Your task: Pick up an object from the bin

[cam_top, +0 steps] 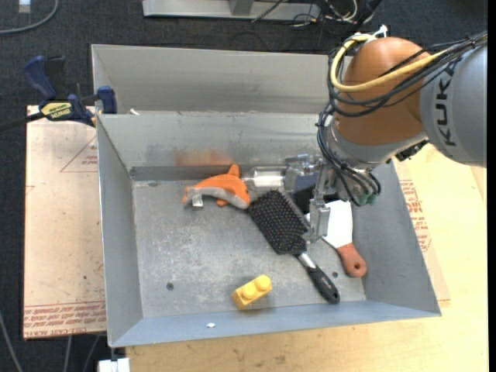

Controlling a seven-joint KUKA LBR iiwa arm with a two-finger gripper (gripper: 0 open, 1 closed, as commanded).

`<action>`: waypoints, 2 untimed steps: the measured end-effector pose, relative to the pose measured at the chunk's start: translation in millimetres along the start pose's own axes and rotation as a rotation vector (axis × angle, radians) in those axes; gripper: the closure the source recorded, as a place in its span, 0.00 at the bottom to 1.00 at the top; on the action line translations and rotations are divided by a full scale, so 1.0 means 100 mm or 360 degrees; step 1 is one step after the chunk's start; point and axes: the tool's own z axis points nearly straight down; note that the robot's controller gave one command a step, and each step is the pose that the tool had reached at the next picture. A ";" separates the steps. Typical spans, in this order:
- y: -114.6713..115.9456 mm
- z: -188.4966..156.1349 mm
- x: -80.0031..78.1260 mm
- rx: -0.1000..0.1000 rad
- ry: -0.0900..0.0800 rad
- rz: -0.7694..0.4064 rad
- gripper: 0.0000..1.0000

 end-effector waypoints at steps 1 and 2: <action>-0.03 -0.30 0.09 0.0006 -0.0049 0.0008 0.00; -0.25 0.03 0.56 0.0001 -0.0021 0.0068 0.00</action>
Offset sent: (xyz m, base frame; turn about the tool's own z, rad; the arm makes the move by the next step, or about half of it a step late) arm -0.0678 -0.0445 -0.0147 0.0565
